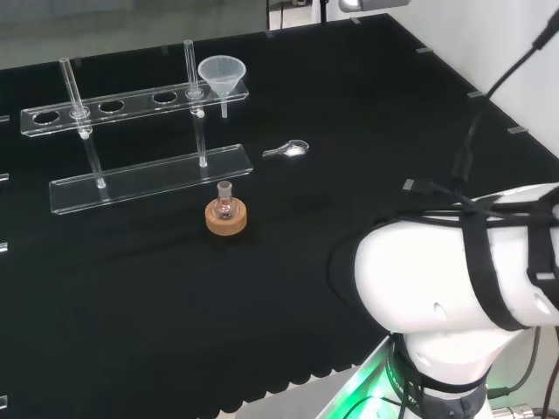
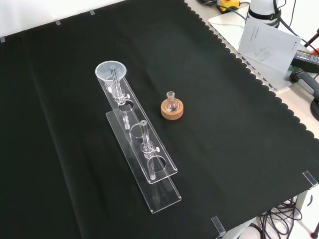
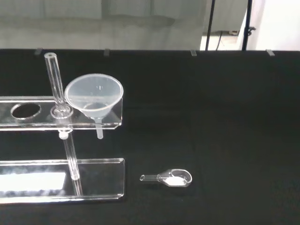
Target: Pick up the funnel from the transparent funnel stand.
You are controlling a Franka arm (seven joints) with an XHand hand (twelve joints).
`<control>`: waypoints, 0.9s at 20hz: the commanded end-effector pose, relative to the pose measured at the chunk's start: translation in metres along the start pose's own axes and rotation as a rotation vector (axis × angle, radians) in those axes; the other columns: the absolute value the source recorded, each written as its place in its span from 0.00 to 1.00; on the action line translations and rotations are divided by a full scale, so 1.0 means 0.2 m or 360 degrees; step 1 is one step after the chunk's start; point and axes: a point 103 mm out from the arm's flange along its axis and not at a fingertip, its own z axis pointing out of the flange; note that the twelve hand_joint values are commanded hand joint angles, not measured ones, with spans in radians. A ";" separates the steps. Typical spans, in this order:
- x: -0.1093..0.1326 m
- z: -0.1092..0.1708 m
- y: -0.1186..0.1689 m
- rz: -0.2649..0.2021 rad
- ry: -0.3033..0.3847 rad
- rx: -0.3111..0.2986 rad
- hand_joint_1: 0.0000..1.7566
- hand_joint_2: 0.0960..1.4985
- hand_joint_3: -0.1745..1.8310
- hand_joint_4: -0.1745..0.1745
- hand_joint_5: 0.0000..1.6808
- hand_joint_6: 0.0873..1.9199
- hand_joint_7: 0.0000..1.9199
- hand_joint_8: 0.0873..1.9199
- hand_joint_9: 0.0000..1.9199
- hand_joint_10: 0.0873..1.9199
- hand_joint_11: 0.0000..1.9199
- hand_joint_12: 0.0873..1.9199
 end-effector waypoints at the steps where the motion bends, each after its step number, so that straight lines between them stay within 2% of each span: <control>1: -0.03 0.11 0.24 0.0046 -0.0040 0.0066 0.00 0.78 0.29 0.61 0.10 0.00 0.00 0.12 0.05 0.28 0.01 0.70; 8: -0.02 0.18 0.54 -0.0014 -0.0058 0.0117 0.01 0.76 0.28 0.58 0.10 0.00 0.00 0.12 0.06 0.29 0.01 0.70; 13: 0.05 0.25 0.71 -0.0104 -0.0102 0.0133 0.13 0.68 0.25 0.55 0.10 0.00 0.01 0.14 0.08 0.30 0.01 0.71; 18: 0.17 0.36 0.82 -0.0181 -0.0112 0.0232 0.22 0.62 0.23 0.53 0.10 0.00 0.02 0.19 0.10 0.32 0.03 0.72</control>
